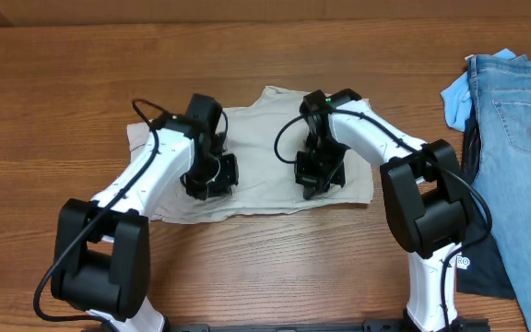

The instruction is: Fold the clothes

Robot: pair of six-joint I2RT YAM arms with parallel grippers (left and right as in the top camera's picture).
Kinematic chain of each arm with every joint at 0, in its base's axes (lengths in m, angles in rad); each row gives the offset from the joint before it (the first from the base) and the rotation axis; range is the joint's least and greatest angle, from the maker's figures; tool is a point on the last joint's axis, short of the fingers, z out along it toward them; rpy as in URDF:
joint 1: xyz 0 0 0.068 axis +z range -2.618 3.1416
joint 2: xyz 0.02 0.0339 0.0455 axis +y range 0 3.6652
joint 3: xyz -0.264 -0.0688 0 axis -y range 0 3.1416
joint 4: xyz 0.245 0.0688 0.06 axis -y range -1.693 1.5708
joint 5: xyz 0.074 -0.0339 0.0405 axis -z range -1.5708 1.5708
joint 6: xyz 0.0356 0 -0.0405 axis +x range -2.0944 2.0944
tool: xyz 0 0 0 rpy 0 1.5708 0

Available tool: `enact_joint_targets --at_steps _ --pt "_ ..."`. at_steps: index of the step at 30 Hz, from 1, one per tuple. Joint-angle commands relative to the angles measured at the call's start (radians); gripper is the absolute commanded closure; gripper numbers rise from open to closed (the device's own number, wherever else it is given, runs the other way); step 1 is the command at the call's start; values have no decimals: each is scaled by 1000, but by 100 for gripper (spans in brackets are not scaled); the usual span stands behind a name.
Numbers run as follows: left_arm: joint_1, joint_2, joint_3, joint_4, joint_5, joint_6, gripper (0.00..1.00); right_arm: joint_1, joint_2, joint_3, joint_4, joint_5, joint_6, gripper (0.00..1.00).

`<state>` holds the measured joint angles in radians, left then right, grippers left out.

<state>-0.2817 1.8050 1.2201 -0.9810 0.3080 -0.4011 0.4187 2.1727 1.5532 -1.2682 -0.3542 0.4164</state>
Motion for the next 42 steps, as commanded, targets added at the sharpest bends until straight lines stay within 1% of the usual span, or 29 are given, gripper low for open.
enact_joint_targets --at_steps 1,5,11,14,17,20,26,30,31,33,35,38,40,42 --pt "2 6 -72 23 22 -19 96 -9 -14 -10 -13 55 2 96" --pt "6 6 -140 54 17 -18 96 -22 -14 -10 -51 105 2 96" --pt "51 6 -217 108 -12 -24 96 -47 -14 -48 -37 146 2 96" --pt "90 6 -231 103 -26 -13 96 -73 -14 -91 -11 163 3 96" --pt "130 6 -232 85 -73 -10 96 -114 -14 -140 35 163 3 96" --pt "159 6 -232 68 -79 9 96 -164 -14 -171 57 171 3 96" --pt "171 5 -229 42 -94 23 96 -258 -14 -179 64 242 37 96" --pt "171 5 -220 15 -159 15 95 -309 -14 -172 53 276 37 96" --pt "171 5 -208 -5 -204 -2 96 -318 -15 -165 45 294 37 96" --pt "171 5 -164 -71 -341 -61 96 -335 -17 -142 18 346 72 96" --pt "171 3 -101 -149 -434 -103 95 -345 -23 -105 -8 358 78 96" --pt "171 -12 16 -224 -457 -108 96 -350 -47 -26 -40 358 77 96" --pt "171 -25 89 -244 -456 -106 96 -350 -67 35 -48 357 77 96" --pt "169 -39 159 -246 -422 -79 96 -347 -84 101 -44 351 65 96"
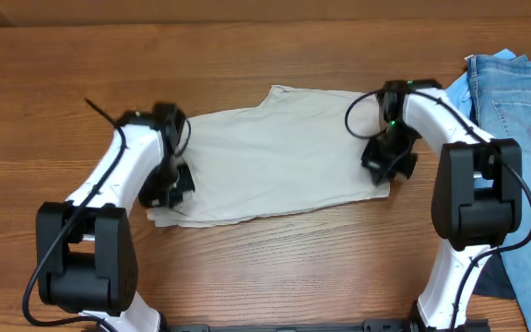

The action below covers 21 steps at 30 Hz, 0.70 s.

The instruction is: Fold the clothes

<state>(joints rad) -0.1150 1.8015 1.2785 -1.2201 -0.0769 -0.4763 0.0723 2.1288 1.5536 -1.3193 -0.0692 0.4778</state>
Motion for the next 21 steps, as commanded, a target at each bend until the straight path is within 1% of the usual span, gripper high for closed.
enact_joint_targets --at_steps 1,2,4,9,13,18,21 --pt "3 -37 125 -1 -10 11 96 0 -42 126 11 66 -5 94" --pt "3 -37 152 12 28 30 96 0 -42 156 18 62 -14 92" --pt "3 -37 169 68 90 55 96 0 -42 183 63 49 -15 90" --pt "3 -8 161 221 152 58 96 0 -40 167 277 -66 -79 85" --pt "3 59 161 304 163 57 96 0 -31 164 438 -90 -102 85" --pt "5 177 161 386 167 57 96 0 -11 164 512 -90 -121 86" --pt "16 250 161 426 175 56 96 0 30 164 541 -90 -154 88"
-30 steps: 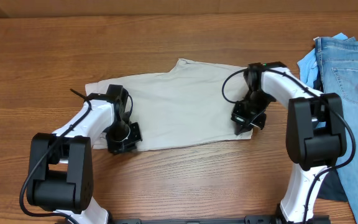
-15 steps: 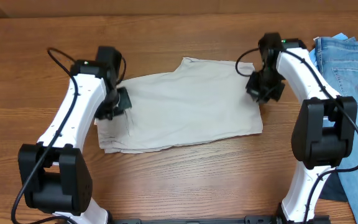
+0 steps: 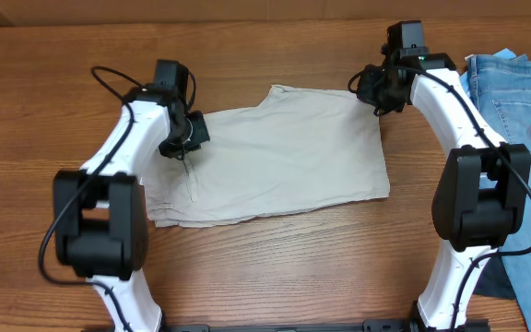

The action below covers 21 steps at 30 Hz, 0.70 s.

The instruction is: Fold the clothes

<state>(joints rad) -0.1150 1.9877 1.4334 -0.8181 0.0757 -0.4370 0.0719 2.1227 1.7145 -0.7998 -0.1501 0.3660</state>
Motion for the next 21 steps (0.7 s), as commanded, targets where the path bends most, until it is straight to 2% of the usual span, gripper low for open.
enact_joint_targets --at_steps 1,10,14,21 --pt "19 78 6 33 22 17 96 0 47 3 28 -9 -46 88" --pt "90 165 6 76 18 34 96 0 146 3 55 -3 -57 90" --pt "122 171 6 101 19 92 96 -2 188 3 67 26 -55 90" --pt "134 172 6 183 19 223 91 -3 196 3 50 214 -28 91"
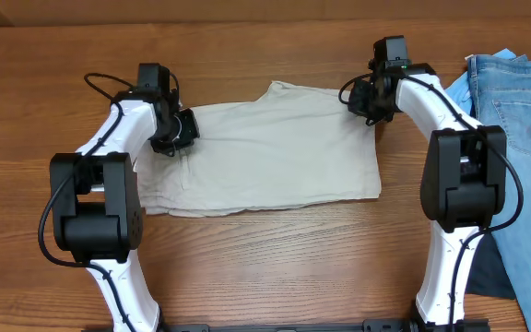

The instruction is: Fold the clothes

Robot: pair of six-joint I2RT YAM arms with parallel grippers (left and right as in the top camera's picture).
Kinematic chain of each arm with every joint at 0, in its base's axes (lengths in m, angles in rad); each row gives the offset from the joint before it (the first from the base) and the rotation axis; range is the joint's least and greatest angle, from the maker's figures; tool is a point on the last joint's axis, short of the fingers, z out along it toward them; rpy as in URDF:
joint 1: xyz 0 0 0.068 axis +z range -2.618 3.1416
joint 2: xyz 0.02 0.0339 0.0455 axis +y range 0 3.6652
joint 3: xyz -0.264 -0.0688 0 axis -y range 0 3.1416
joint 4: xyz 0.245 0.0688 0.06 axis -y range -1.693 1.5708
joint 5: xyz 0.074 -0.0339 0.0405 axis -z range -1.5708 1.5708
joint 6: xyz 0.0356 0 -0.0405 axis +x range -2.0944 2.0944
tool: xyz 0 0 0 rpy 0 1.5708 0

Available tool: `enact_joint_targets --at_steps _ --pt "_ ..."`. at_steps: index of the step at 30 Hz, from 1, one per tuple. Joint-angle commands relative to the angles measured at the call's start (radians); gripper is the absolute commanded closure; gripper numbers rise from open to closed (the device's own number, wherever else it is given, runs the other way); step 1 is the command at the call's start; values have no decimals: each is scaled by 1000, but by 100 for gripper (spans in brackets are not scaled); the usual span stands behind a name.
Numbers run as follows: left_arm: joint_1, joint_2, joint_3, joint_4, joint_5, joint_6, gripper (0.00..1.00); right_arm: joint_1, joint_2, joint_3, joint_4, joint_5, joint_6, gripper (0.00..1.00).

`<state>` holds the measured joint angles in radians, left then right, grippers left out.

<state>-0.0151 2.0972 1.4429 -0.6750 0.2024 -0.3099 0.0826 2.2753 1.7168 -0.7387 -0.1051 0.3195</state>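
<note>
A beige garment (275, 157) lies spread flat on the wooden table (265, 267) in the overhead view. My left gripper (175, 132) is down at the garment's far left corner, over the cloth edge. At the far right corner my right gripper (361, 100) sits just against the cloth. Both sets of fingers point downward beneath the wrists, so the overhead view does not show how the jaws stand or whether they pinch the cloth.
Blue jeans (524, 129) lie along the right edge of the table, with a light blue cloth (454, 96) beside them and a dark garment (483, 267) below. The right arm reaches past the jeans' left side.
The left gripper has shifted slightly left and toward the far edge. The right gripper has edged left, closer to the garment's far right corner. The garment's near right corner has drawn in a little.
Both grippers first rested on the middle of the beige garment, which was partly bunched. Later they were apart at its left and right sides, with the cloth lying wider. Then they stood at its far corners, and they are still there with the garment flat.
</note>
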Motion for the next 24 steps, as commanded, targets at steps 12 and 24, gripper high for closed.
enact_joint_targets --at_steps 12,24 --pt "34 55 179 -94 -97 130 76 -22 13 148 -157 194 25 89" --pt "53 31 552 -562 -159 99 0 -60 -105 475 -589 194 55 0"
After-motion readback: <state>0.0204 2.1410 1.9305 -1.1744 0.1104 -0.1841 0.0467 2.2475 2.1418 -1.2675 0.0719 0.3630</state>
